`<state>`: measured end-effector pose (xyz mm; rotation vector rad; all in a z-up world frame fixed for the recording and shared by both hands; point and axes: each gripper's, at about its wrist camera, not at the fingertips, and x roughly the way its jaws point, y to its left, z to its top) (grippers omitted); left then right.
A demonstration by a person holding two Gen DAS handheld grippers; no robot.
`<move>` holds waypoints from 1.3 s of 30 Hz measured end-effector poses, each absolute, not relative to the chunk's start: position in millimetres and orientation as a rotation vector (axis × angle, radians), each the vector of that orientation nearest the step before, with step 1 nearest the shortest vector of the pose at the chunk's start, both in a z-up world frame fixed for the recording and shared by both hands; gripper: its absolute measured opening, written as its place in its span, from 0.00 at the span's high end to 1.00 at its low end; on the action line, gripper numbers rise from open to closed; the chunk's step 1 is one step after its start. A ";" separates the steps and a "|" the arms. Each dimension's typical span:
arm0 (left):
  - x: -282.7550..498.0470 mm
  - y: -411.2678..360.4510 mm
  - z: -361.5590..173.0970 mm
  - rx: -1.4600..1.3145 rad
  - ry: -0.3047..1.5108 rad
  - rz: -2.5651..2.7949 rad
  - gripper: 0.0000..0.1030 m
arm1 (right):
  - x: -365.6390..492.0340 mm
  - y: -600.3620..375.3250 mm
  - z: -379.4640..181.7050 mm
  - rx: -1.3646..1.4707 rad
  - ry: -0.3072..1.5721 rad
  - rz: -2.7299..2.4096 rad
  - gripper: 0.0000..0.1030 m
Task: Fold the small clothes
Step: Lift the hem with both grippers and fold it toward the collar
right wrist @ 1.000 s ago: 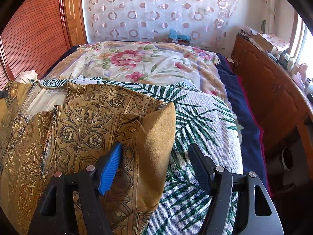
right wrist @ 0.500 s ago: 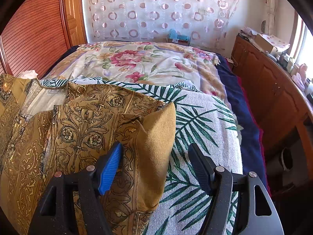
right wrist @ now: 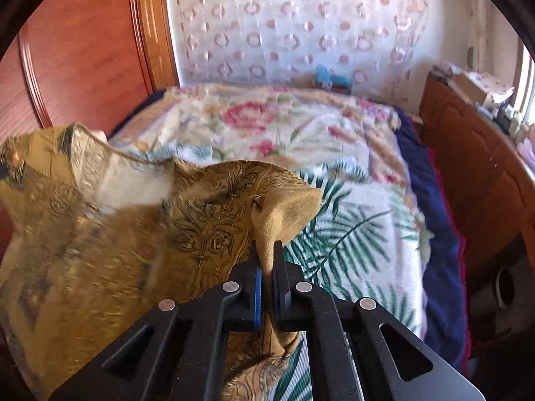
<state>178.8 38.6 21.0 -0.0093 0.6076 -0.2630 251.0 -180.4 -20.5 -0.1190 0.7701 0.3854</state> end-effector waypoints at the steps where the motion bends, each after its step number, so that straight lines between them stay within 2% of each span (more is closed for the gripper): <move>1: 171.8 40.2 22.3 -0.012 0.599 -0.265 0.94 | 241.5 -182.1 -12.4 -0.109 0.747 0.388 0.96; 8: 132.3 53.3 24.5 -0.026 0.569 -0.254 0.94 | 165.5 -190.9 15.7 -0.088 0.638 0.405 0.96; 20: 57.6 57.6 6.8 -0.030 0.566 -0.225 0.94 | 61.2 -216.1 -0.7 -0.056 0.635 0.409 0.96; 39: -3.4 98.1 -12.8 -0.084 0.565 -0.178 0.94 | 10.6 -235.0 -2.8 0.025 0.653 0.462 0.96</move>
